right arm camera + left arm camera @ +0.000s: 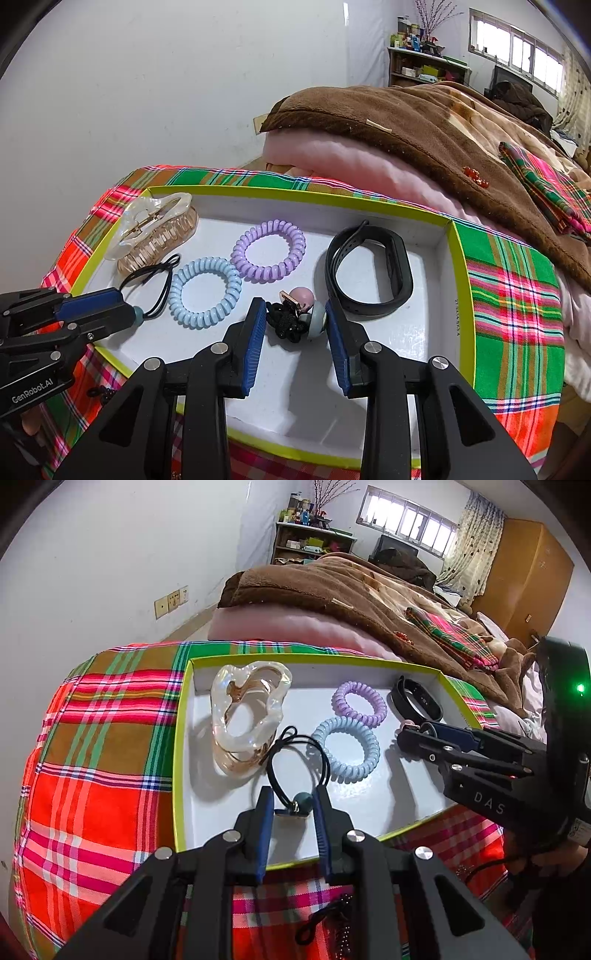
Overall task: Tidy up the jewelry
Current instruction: 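Open the right tool releasing the bow clip while the left tool releases the elastic tie, then withdraw both tools from the box toward the remaining jewelry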
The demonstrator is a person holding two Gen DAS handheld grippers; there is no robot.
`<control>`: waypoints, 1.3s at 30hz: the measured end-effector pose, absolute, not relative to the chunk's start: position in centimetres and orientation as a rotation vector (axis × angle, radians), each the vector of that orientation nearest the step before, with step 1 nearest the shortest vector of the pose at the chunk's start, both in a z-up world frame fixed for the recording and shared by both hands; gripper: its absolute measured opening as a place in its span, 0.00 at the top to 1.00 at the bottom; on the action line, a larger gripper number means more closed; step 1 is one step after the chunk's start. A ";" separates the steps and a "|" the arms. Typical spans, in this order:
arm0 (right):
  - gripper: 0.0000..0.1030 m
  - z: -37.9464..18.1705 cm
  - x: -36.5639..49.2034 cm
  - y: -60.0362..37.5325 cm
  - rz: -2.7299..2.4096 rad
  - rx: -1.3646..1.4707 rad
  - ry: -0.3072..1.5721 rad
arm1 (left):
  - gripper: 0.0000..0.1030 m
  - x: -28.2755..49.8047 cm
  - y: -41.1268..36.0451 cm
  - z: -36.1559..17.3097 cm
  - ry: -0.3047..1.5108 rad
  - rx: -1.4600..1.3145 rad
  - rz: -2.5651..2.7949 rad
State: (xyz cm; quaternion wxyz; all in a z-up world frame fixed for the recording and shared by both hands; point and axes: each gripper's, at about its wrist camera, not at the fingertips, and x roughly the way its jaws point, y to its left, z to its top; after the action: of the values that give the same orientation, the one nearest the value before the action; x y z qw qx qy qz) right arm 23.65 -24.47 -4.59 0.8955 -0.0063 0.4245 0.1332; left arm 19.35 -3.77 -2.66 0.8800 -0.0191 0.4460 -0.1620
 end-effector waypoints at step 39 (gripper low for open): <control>0.57 -3.3 22.8 -25.3 0.235 0.024 0.843 | 0.50 18.2 -3.7 -1.2 0.911 -0.035 -0.334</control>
State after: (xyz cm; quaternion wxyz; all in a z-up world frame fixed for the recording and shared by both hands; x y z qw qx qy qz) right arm 22.82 -25.29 -3.31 0.9057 0.0119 0.4083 0.1138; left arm 18.16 -3.69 -1.20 0.8843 -0.0169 0.4380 -0.1606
